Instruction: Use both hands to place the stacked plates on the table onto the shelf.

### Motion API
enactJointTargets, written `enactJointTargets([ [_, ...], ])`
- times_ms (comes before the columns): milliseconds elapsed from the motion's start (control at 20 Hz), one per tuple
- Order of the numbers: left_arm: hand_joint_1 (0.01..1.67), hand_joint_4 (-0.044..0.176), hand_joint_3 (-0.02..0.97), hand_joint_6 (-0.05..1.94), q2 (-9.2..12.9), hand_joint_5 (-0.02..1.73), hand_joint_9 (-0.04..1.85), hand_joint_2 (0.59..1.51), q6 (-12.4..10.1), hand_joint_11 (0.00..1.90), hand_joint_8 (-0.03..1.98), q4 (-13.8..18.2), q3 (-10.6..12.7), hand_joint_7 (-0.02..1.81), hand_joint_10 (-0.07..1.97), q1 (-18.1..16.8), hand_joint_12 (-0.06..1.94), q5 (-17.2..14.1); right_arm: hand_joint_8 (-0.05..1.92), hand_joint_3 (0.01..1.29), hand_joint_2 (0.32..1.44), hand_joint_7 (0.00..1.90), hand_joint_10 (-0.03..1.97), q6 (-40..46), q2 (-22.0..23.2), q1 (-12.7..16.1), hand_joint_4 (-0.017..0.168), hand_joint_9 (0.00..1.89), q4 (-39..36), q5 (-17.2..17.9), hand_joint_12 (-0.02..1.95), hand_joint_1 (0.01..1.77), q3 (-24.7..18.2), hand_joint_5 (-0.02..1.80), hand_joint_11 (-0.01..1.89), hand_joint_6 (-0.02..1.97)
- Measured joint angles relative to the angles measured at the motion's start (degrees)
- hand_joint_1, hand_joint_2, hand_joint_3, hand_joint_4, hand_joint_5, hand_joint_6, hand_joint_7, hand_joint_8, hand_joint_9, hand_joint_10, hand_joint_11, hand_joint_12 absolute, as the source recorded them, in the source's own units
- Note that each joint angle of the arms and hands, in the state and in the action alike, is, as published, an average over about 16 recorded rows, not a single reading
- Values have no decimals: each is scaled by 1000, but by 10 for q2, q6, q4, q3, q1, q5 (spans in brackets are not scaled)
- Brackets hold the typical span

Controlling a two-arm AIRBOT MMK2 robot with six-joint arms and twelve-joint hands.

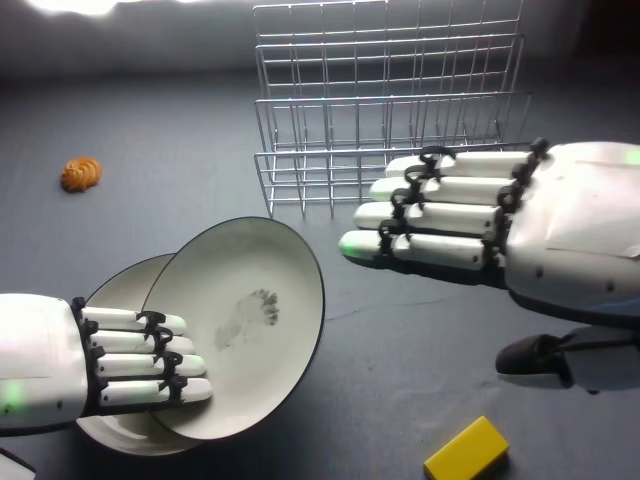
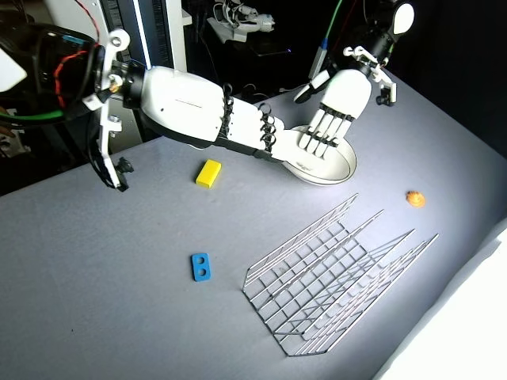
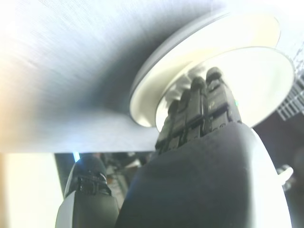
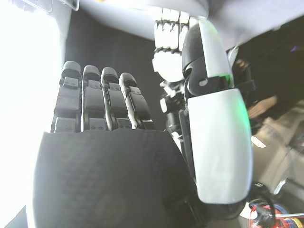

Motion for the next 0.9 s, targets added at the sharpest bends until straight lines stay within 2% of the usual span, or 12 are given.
enactJointTargets([
  [150,14,-7,14,-30,-2,-5,18,1101,0,21,-15,-19,-14,-2,8,-2,5,13,13,18,1075,20,5,-15,-24,4,1,14,-9,-1,24,1048,9,12,23,21],
  [400,14,-9,14,-34,-5,-5,18,1106,0,22,-16,-43,-30,-2,7,-5,6,30,13,18,1042,20,4,-43,-73,18,2,15,-23,-10,147,1107,32,15,21,21],
  [900,14,-10,14,-36,-6,-5,20,1109,0,18,-16,-65,-41,-2,7,-8,6,45,13,20,993,21,4,-113,-186,32,3,21,-33,-46,369,1167,109,22,14,21],
])
